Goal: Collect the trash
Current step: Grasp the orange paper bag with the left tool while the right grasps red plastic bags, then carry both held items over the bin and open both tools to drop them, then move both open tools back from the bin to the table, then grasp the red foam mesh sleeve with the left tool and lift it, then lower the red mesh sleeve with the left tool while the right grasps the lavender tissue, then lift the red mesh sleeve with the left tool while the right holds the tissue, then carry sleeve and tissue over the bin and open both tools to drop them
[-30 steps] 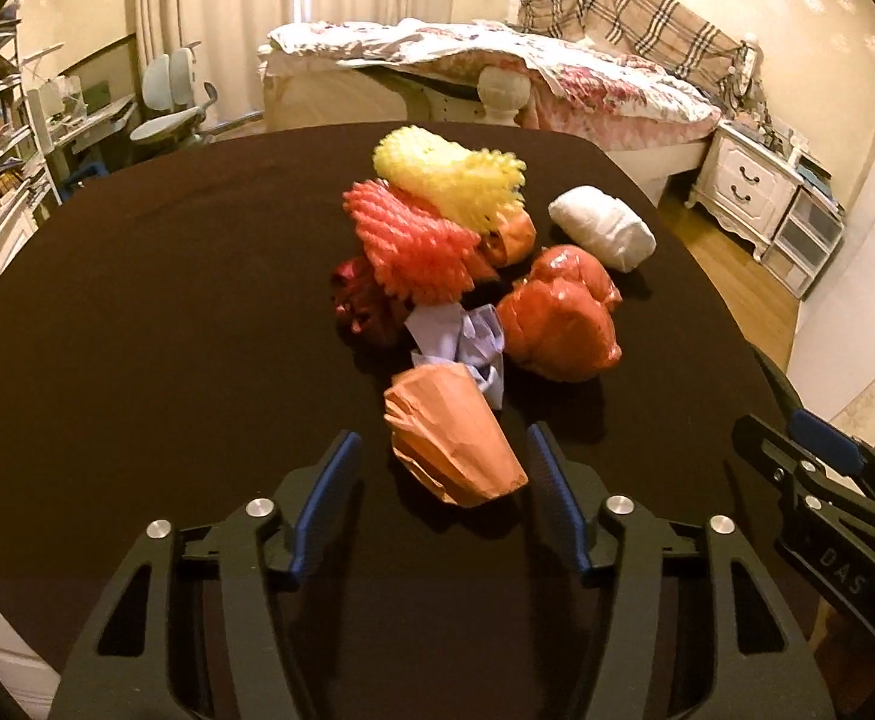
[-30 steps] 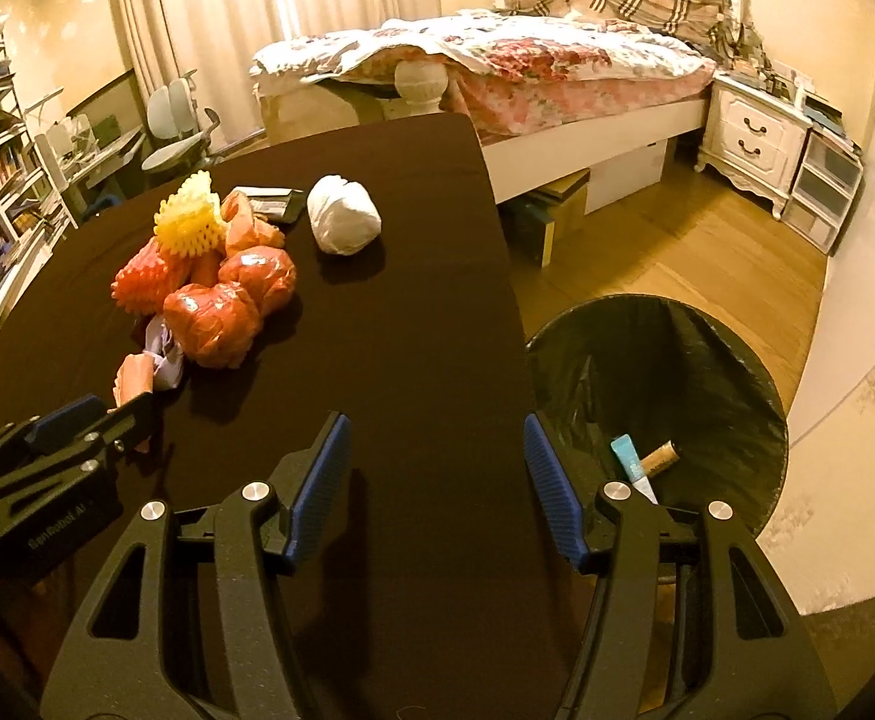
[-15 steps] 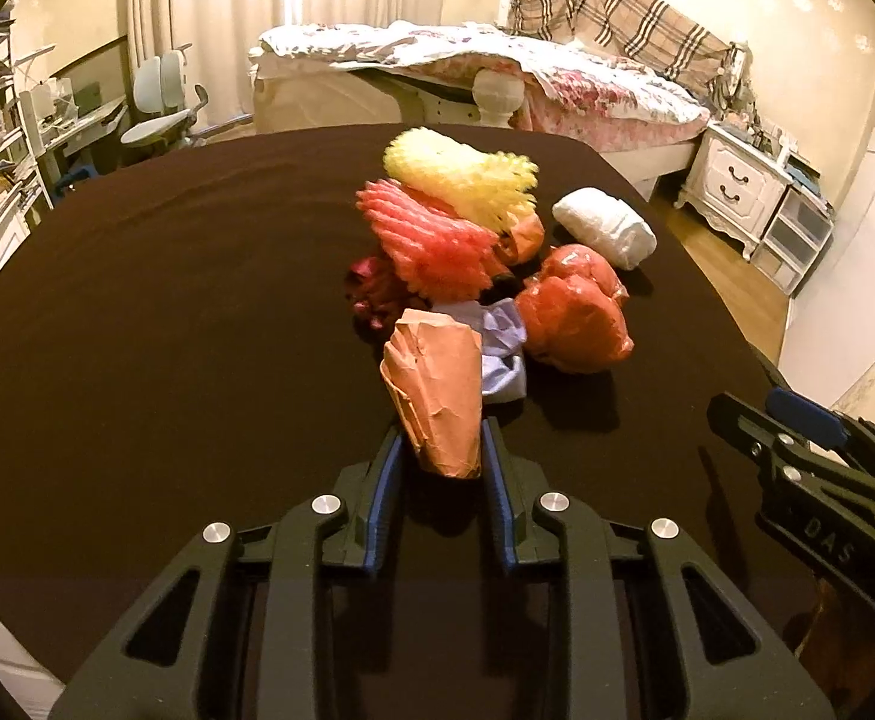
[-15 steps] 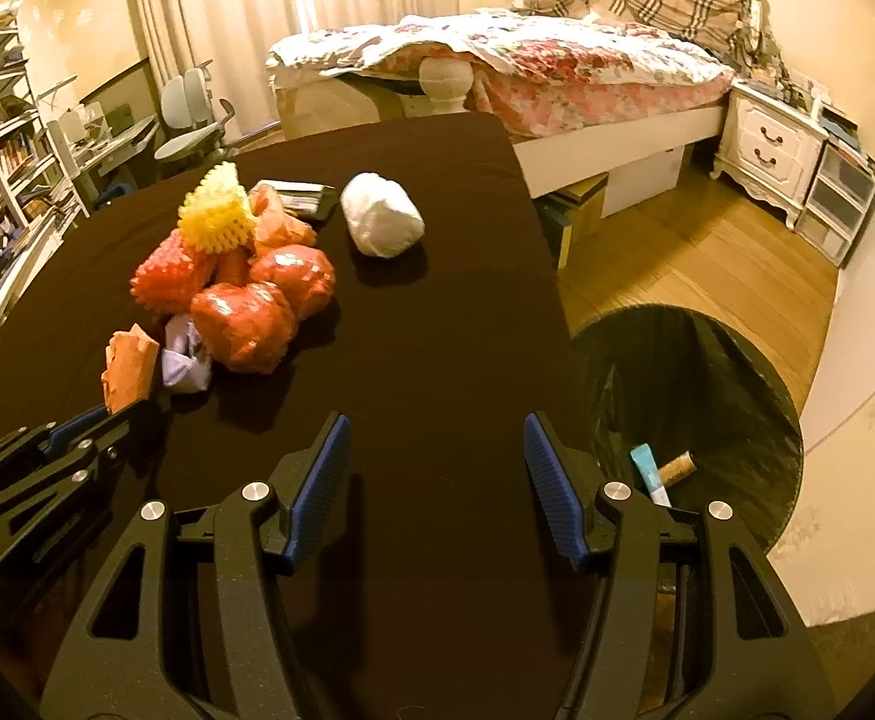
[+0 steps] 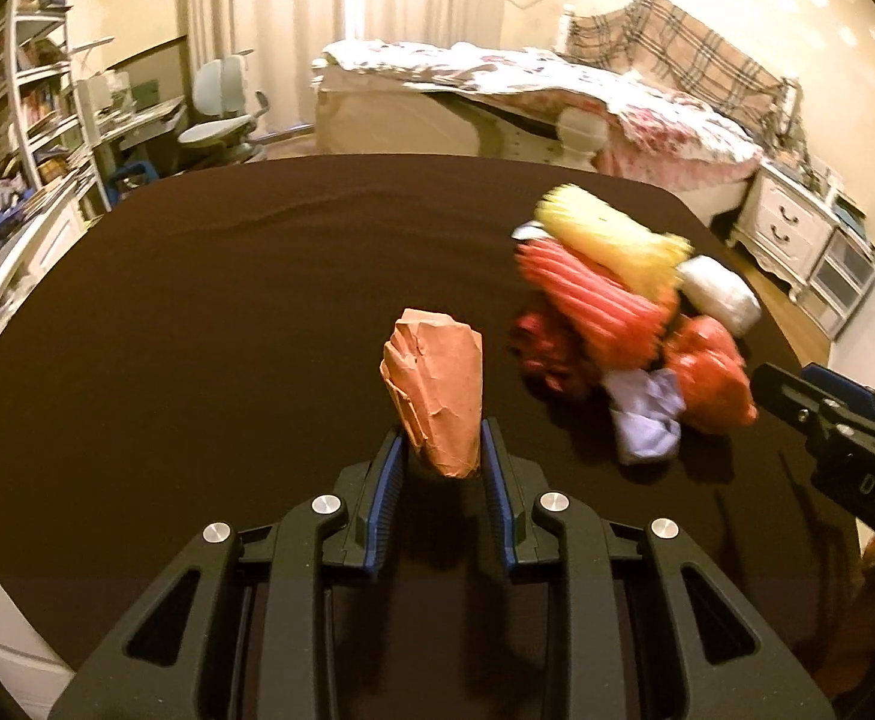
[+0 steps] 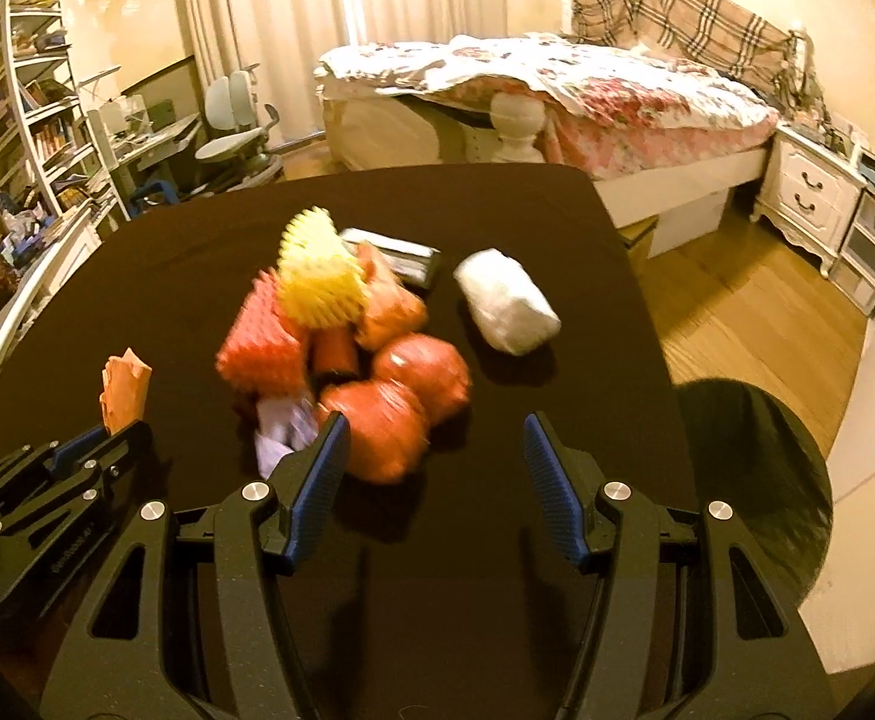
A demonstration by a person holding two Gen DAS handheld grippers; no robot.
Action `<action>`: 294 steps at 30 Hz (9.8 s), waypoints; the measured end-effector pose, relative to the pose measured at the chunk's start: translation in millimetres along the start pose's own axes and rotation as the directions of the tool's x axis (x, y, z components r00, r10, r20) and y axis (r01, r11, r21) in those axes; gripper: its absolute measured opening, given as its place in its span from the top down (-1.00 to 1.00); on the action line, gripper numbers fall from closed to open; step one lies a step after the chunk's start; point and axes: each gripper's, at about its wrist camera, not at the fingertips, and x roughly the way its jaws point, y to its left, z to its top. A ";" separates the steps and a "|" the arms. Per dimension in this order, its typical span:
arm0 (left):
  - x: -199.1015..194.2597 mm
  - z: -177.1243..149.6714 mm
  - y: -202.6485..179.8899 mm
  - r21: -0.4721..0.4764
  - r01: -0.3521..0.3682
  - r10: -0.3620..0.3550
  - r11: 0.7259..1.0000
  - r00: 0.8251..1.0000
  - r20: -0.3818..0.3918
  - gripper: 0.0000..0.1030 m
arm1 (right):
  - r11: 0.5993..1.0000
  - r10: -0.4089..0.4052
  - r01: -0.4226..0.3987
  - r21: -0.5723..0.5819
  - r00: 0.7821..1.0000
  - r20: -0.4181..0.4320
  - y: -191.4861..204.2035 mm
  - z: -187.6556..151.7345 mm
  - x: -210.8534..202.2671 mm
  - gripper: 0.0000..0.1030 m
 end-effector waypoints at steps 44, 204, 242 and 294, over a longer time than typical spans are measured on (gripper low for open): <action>-27.8 -8.5 -65.4 0.084 0.127 -0.131 0.988 0.991 0.042 0.45 | 0.991 -0.070 0.070 0.111 0.998 -0.005 -83.7 -36.4 -38.1 0.24; -5.4 -10.6 18.1 -0.026 0.068 -0.069 0.997 0.997 -0.035 0.58 | 0.998 0.042 -0.046 -0.049 0.997 -0.067 3.5 -17.3 7.9 -0.13; 4.2 -15.5 61.5 -0.173 0.028 -0.040 0.985 0.997 -0.068 -0.10 | 0.987 0.068 -0.083 -0.140 0.991 -0.113 56.7 -19.6 37.5 0.32; -30.5 -4.2 -171.4 0.296 0.394 -0.416 0.870 0.909 0.012 0.44 | 0.943 -0.236 0.224 0.247 0.972 0.019 -174.5 -50.3 -60.4 0.33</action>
